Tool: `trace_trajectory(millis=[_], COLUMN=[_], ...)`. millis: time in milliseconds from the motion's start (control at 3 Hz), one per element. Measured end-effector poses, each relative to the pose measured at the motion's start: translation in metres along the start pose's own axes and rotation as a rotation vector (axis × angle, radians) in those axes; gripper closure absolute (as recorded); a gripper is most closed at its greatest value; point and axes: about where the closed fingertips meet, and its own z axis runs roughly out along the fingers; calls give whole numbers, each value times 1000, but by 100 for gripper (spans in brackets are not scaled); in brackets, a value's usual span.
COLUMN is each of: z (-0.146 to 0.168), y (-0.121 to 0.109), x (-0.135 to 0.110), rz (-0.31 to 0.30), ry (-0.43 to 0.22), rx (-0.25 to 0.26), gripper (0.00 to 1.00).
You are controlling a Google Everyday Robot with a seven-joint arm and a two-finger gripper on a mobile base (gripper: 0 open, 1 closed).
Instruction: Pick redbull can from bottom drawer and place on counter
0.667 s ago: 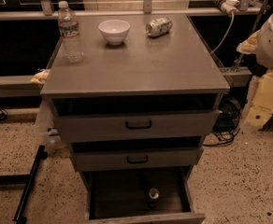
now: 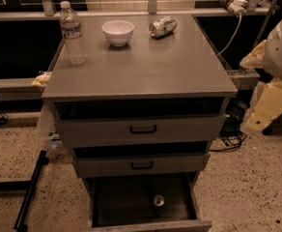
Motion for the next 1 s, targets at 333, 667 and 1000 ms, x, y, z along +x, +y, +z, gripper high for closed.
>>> trace_trajectory(millis=[333,667,1000], z=[40,112,195], y=[18,51,95], x=[-4,-12,-30], rz=[32,93,123], ry=[-81,-195,-301], rx=[-46,-125,-223], gripper=[42,66,89])
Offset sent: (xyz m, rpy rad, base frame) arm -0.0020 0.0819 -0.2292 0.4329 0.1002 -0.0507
